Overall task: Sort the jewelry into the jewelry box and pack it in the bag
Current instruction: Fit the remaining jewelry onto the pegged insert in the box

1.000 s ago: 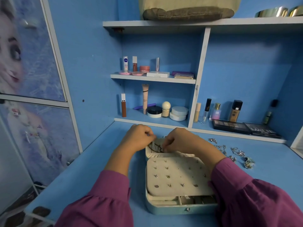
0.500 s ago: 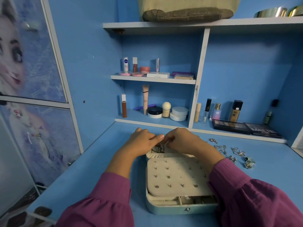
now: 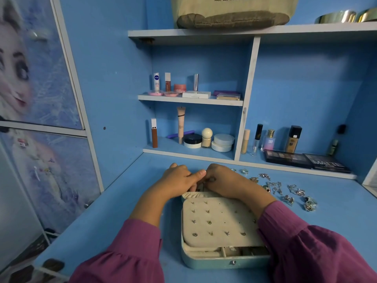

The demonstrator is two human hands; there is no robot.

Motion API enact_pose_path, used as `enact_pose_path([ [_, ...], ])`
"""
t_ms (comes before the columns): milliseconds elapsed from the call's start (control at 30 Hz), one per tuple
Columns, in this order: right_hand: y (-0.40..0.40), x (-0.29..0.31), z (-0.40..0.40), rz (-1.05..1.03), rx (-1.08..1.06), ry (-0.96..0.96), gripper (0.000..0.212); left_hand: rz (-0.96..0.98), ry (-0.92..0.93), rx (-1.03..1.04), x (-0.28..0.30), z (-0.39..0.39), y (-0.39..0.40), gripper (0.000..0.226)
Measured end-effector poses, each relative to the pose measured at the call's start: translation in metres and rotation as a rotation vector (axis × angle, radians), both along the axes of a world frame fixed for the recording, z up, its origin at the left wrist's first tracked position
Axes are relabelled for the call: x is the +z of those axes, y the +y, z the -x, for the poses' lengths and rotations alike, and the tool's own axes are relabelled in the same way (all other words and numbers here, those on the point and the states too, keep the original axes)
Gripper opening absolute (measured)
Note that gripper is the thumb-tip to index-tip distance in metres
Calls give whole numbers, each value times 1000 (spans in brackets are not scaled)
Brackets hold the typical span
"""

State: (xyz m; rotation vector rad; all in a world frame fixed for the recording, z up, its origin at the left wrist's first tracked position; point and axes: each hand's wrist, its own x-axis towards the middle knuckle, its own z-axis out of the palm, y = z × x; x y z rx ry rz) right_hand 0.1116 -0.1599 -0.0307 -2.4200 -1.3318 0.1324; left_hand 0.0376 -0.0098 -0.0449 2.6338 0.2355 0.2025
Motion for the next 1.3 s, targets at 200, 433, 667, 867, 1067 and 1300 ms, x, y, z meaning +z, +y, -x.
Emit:
enact_pose_path([
  [200,-1,3,3,13,16,51,35,98,-87,16,0,2,3,65],
  [433,2,0,4,126,17,54,36,50,-207,123,-4,-1,10,66],
  [667,3,0,5,98,36,71,36,-104,-160,155,-6,-3,14,69],
  [867,2,4,9,-54,22,108,33,-118,-112,139,-3,-2,13,70],
  [1067,0,7,10,-45,-26,75,35,-86,-118,188,-2,0,13,68],
  [1300,0,8,7,10,-25,109,18,117,-107,208,-9,0,16,40],
])
